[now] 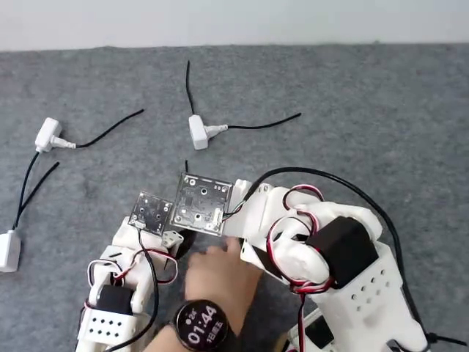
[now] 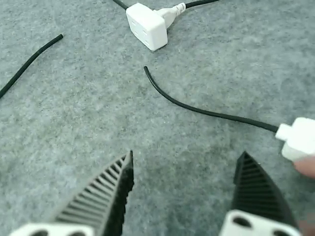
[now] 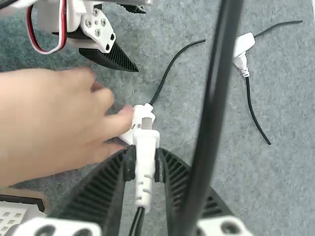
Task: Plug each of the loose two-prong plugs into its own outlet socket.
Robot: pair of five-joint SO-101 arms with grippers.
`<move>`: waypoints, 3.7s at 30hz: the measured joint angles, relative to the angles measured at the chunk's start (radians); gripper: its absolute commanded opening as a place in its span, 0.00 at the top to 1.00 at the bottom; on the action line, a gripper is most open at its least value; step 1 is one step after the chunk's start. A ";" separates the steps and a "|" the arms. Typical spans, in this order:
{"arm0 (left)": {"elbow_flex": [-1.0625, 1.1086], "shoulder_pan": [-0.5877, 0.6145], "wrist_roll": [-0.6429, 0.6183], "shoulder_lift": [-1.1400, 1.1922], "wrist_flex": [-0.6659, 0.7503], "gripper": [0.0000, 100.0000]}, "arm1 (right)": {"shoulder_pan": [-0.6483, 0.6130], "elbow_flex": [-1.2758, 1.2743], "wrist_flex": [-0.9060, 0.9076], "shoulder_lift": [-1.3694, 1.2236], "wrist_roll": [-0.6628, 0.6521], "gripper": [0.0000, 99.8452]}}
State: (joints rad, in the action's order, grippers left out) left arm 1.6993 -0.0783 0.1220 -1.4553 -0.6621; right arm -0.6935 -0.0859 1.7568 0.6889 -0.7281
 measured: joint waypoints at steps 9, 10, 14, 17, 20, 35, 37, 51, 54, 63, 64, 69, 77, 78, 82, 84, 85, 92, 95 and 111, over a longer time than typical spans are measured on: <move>0.000 0.003 0.002 -0.006 0.000 0.68 | 0.002 0.000 0.000 0.000 0.008 0.99; 0.000 0.003 0.002 -0.006 0.000 0.68 | 0.000 0.000 0.000 0.000 0.008 0.99; 0.000 0.032 0.002 -0.008 0.000 0.68 | 0.000 -0.003 0.000 0.012 0.008 0.99; 0.000 0.086 0.002 -0.008 0.000 0.68 | 0.000 -0.026 0.000 0.058 0.008 0.99; 0.000 0.097 0.002 -0.008 0.000 0.68 | 0.002 -0.034 0.000 0.091 0.008 0.99; 0.000 0.097 0.002 -0.009 0.000 0.68 | 0.020 -0.083 0.000 0.135 0.008 0.99; 0.000 0.097 0.002 -0.011 0.000 0.68 | 0.021 -0.083 0.000 0.135 0.008 0.99; 0.000 0.101 0.002 -0.011 0.000 0.68 | 0.020 -0.083 0.000 0.135 0.008 0.99; 0.000 0.104 0.002 -0.009 0.000 0.68 | 0.020 -0.083 0.000 0.135 0.008 0.99; 0.000 0.107 0.002 0.006 0.000 0.68 | 0.020 -0.083 0.000 0.135 0.008 0.99; 0.000 0.109 0.002 0.006 0.000 0.68 | 0.020 -0.083 0.000 0.135 0.008 0.99; 0.000 0.110 0.002 0.006 0.000 0.68 | 0.020 -0.083 -0.002 0.106 0.008 0.99; 0.000 0.109 0.002 0.006 0.000 0.68 | 0.038 0.078 -0.005 -0.117 -0.021 0.99; 0.000 0.109 0.002 0.006 0.000 0.68 | 0.038 0.118 -0.005 -0.160 -0.037 0.99; 0.000 0.109 0.002 0.006 0.000 0.68 | 0.035 0.258 -0.005 -0.371 -0.130 0.99; 0.000 0.109 0.002 0.006 0.000 0.68 | 0.035 0.310 0.000 -0.486 -0.207 0.99; 0.000 0.109 0.002 0.006 0.000 0.68 | 0.035 0.333 0.000 -0.542 -0.252 0.99; 0.000 0.109 0.002 0.006 0.000 0.68 | -0.021 0.384 0.002 -0.801 -0.588 0.99; 0.000 0.109 0.002 0.006 0.000 0.68 | -0.048 0.384 0.002 -0.844 -0.715 0.99; 0.000 0.109 0.002 0.006 0.000 0.68 | 0.089 0.384 0.002 -0.910 -1.264 0.99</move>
State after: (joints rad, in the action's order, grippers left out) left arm 1.6993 0.0307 0.1235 -1.4492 -0.6621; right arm -0.6045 0.2977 1.7584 -0.2209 -1.9924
